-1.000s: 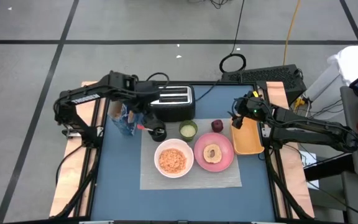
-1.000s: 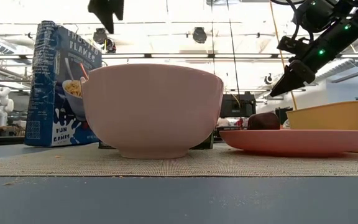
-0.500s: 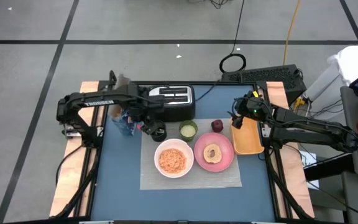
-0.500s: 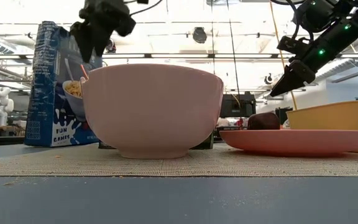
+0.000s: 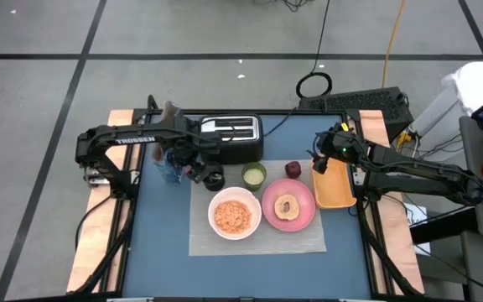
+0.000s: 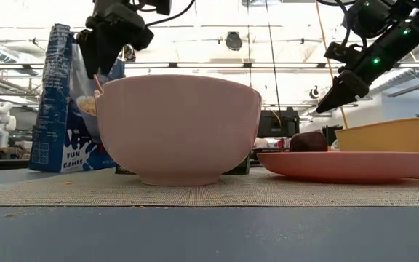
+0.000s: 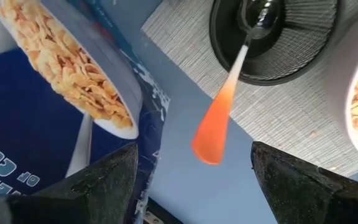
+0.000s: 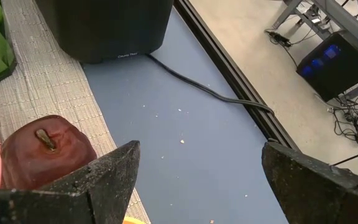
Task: Arrange a breakfast setting
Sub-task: Put the orange spoon on the left of the gray mat
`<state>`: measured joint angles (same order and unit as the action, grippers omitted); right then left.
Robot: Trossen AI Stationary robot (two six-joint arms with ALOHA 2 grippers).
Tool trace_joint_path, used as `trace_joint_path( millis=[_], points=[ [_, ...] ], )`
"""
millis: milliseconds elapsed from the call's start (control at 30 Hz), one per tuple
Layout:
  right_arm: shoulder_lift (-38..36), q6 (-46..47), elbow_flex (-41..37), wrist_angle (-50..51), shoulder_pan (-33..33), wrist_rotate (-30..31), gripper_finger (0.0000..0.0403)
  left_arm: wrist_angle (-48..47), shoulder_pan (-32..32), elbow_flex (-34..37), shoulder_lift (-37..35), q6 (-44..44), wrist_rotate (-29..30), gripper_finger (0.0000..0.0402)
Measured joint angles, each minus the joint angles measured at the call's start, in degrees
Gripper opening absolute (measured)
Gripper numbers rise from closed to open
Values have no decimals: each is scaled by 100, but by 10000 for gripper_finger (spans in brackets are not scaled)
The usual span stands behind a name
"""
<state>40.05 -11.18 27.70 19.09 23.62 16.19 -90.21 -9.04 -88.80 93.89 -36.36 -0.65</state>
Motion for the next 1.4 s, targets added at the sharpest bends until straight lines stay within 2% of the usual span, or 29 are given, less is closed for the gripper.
trace_joint_path(
  millis=[267,600,900,1400],
  points=[
    [0,-2,0,-2,0,0,325,158,2,-408,13,-153,-118,317],
    [0,-2,0,-3,0,0,325,610,4,-443,11,-177,-19,317],
    [0,-1,0,-2,0,0,325,791,-4,-438,15,274,507,317],
    [0,0,0,0,0,0,325,668,69,-406,13,226,176,317]
  ],
)
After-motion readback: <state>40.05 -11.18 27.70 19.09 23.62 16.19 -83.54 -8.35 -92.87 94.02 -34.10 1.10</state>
